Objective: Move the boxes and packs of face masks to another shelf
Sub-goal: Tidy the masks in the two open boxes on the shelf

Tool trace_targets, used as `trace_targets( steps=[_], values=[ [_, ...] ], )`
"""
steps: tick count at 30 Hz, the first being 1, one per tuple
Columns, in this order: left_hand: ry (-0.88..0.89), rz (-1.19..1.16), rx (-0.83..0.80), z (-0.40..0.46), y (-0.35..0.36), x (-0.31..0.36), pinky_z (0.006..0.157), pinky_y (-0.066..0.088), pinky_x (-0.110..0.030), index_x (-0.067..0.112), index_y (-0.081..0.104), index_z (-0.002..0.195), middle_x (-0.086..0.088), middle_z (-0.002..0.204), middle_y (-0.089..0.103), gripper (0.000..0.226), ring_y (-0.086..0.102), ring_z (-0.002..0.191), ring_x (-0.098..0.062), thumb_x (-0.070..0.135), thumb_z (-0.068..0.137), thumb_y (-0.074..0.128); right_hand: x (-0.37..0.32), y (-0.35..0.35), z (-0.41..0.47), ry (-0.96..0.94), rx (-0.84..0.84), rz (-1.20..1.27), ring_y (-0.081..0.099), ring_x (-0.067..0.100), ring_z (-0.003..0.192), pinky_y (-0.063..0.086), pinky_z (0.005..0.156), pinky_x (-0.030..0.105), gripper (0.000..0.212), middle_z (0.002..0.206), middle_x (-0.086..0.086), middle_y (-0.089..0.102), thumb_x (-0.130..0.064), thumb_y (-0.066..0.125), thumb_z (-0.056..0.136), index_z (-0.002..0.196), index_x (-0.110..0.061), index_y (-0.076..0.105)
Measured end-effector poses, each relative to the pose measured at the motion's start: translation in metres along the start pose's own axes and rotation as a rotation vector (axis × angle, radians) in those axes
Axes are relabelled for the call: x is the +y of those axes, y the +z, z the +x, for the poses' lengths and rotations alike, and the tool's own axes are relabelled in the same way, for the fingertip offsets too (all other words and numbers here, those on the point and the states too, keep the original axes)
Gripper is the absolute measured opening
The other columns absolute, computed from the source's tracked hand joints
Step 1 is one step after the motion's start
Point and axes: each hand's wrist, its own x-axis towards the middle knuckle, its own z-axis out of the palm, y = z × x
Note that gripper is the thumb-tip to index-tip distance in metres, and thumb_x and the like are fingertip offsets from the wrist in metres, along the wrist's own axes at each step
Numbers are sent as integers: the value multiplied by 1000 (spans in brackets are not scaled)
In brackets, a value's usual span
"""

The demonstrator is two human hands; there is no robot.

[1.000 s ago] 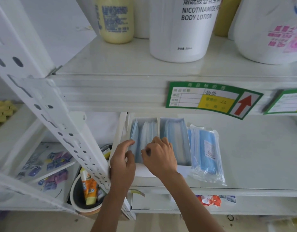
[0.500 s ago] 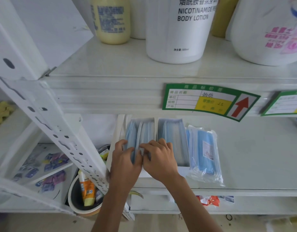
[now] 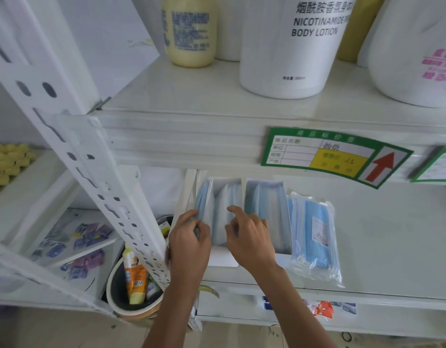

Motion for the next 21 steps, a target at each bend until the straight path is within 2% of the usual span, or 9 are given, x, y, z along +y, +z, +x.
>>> trace_targets(
  steps=[3,5,8,11,13,15,17,19,21],
  values=[
    [-10,-41,12,1,1,-1,80,56,-42,3,68,77,-1,122,71,19,68,86,-23,5,94,59,1,0,0,12,-5,27,56,14,90,38,96,35,39,78,-12,65,-24,47,99,139,-27,48],
    [-1,-28,-12,1,3,-2,82,53,-32,3,68,77,0,125,69,20,66,92,-15,7,94,59,1,1,0,31,1,12,58,15,93,37,99,35,37,83,-10,69,-29,47,101,138,-26,51],
    [34,49,-65,-1,6,-6,72,40,-14,7,68,72,2,133,63,25,62,93,-8,13,95,59,-1,2,2,58,13,-4,60,15,97,37,100,35,32,90,-8,73,-39,47,102,131,-29,56],
    [65,96,-110,-3,8,-10,77,42,-23,10,70,72,1,140,58,28,61,109,-15,18,96,57,-1,1,1,12,14,-45,59,14,91,41,95,37,22,91,-12,72,-42,47,102,108,-32,65],
    [68,105,-142,-4,9,-11,79,42,-27,12,73,78,3,144,53,32,57,117,-17,32,95,54,-2,-1,-1,-44,-31,-89,55,15,87,42,89,37,27,93,-12,67,-42,40,101,99,-33,66],
    [65,121,-170,-4,8,-10,77,43,-27,15,76,84,5,145,47,49,54,118,-15,52,91,45,-4,-3,-2,-96,-77,-135,52,15,87,41,84,36,37,96,-12,62,-40,30,97,103,-35,67],
    [72,143,-183,-4,8,-8,74,46,-28,18,77,86,7,144,43,59,53,117,-13,63,87,39,-3,-5,-2,-117,-107,-149,50,16,89,38,82,36,44,100,-12,59,-36,27,94,112,-39,67],
    [68,169,-210,-3,7,-8,70,52,-31,19,76,89,9,144,40,59,54,114,-12,65,85,38,0,-7,-1,-118,-139,-134,49,16,92,37,84,36,44,101,-12,56,-32,31,95,119,-42,67],
    [70,188,-230,-1,7,-9,66,52,-33,19,75,88,10,144,39,47,55,110,-13,57,88,47,1,-7,0,-114,-166,-119,49,17,94,39,87,37,44,102,-12,56,-32,34,93,121,-43,66]
  ],
)
